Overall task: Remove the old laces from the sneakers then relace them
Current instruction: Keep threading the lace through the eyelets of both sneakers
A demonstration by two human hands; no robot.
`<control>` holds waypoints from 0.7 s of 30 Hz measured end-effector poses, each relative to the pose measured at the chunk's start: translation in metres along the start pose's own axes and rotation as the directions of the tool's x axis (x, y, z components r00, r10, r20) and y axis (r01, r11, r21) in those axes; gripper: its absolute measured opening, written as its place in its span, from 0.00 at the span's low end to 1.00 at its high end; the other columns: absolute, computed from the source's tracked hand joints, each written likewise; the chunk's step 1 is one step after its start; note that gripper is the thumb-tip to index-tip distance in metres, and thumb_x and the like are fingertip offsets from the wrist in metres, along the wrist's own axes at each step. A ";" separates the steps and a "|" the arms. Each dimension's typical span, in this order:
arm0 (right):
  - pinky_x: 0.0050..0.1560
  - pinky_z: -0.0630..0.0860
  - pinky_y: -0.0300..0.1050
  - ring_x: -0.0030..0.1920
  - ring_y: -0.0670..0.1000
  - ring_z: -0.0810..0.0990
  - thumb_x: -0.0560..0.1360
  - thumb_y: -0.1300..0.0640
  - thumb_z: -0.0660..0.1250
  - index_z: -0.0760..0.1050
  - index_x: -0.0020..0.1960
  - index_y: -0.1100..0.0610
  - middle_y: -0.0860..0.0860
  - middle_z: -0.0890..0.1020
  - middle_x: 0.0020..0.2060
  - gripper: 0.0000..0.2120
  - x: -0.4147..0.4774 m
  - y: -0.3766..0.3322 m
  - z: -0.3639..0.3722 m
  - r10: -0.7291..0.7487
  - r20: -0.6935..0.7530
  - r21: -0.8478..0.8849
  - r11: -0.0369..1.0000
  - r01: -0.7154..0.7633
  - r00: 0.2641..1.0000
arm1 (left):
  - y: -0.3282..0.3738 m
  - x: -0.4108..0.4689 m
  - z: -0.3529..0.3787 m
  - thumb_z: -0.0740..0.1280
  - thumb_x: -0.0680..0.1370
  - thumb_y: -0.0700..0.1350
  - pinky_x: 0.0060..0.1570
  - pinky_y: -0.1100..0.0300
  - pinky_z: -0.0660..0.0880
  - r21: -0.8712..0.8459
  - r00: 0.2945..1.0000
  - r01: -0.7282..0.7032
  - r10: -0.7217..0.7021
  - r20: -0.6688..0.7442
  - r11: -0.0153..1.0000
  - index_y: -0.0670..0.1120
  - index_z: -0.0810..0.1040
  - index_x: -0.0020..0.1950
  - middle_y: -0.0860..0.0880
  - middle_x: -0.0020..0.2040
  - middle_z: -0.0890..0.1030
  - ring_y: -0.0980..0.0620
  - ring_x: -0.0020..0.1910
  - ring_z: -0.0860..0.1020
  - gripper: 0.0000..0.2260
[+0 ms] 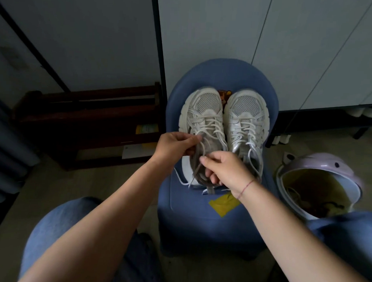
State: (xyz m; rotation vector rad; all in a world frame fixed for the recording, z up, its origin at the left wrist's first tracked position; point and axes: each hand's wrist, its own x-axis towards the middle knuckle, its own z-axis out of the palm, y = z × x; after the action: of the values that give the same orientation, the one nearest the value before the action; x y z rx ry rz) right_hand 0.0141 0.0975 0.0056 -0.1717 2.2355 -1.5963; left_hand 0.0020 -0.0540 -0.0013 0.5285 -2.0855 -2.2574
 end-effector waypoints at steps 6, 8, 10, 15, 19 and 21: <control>0.24 0.64 0.33 0.20 0.43 0.65 0.78 0.60 0.65 0.74 0.35 0.57 0.50 0.73 0.26 0.12 0.000 0.008 0.010 -0.026 0.027 0.018 1.000 0.026 0.999 | 0.000 0.000 -0.001 0.75 0.73 0.42 0.36 0.65 0.78 0.015 1.000 0.006 -0.006 0.002 1.000 0.38 0.84 0.45 0.46 0.36 0.83 0.53 0.34 0.80 0.08; 0.24 0.64 0.34 0.21 0.43 0.65 0.78 0.60 0.65 0.74 0.35 0.56 0.49 0.73 0.25 0.12 -0.002 0.008 0.006 -0.027 0.086 -0.002 1.000 0.028 0.996 | 0.000 0.000 -0.001 0.76 0.73 0.42 0.37 0.65 0.78 0.020 1.000 0.006 -0.006 0.006 1.000 0.38 0.84 0.45 0.46 0.36 0.83 0.54 0.34 0.80 0.08; 0.24 0.64 0.33 0.21 0.44 0.65 0.78 0.60 0.65 0.75 0.36 0.56 0.49 0.73 0.25 0.12 -0.005 0.008 0.004 -0.017 0.118 -0.012 1.000 0.018 0.993 | 0.001 0.000 -0.001 0.76 0.73 0.43 0.37 0.66 0.78 0.024 1.000 0.005 -0.006 0.004 1.000 0.38 0.84 0.45 0.46 0.36 0.83 0.54 0.34 0.80 0.08; 0.23 0.65 0.33 0.21 0.44 0.67 0.78 0.59 0.66 0.77 0.38 0.55 0.49 0.74 0.25 0.10 -0.009 0.011 0.006 -0.047 0.037 0.044 0.998 0.045 0.998 | 0.003 -0.002 0.003 0.76 0.73 0.42 0.37 0.66 0.79 0.028 1.000 0.014 -0.015 0.006 1.000 0.39 0.83 0.44 0.46 0.37 0.83 0.54 0.34 0.80 0.06; 0.23 0.65 0.33 0.21 0.44 0.68 0.79 0.60 0.63 0.76 0.54 0.58 0.50 0.74 0.27 0.06 -0.004 0.012 0.005 -0.023 -0.226 0.222 0.972 0.074 0.974 | 0.005 -0.002 0.001 0.75 0.73 0.40 0.36 0.66 0.78 0.020 1.000 0.019 -0.020 0.022 1.000 0.41 0.83 0.42 0.49 0.34 0.83 0.56 0.32 0.80 0.04; 0.22 0.65 0.32 0.20 0.43 0.68 0.80 0.61 0.60 0.74 0.59 0.57 0.51 0.74 0.28 0.09 -0.003 0.011 0.009 0.018 -0.272 0.309 0.948 0.070 0.962 | 0.005 -0.002 0.000 0.75 0.73 0.40 0.35 0.67 0.78 0.009 0.999 0.021 -0.021 0.028 1.000 0.40 0.83 0.43 0.48 0.34 0.84 0.56 0.32 0.81 0.04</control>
State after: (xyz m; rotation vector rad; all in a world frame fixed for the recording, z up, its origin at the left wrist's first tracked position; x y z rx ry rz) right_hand 0.0216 0.0944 -0.0065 0.1151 2.1314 -2.0751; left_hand 0.0027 -0.0536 0.0045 0.5247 -2.1135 -2.2808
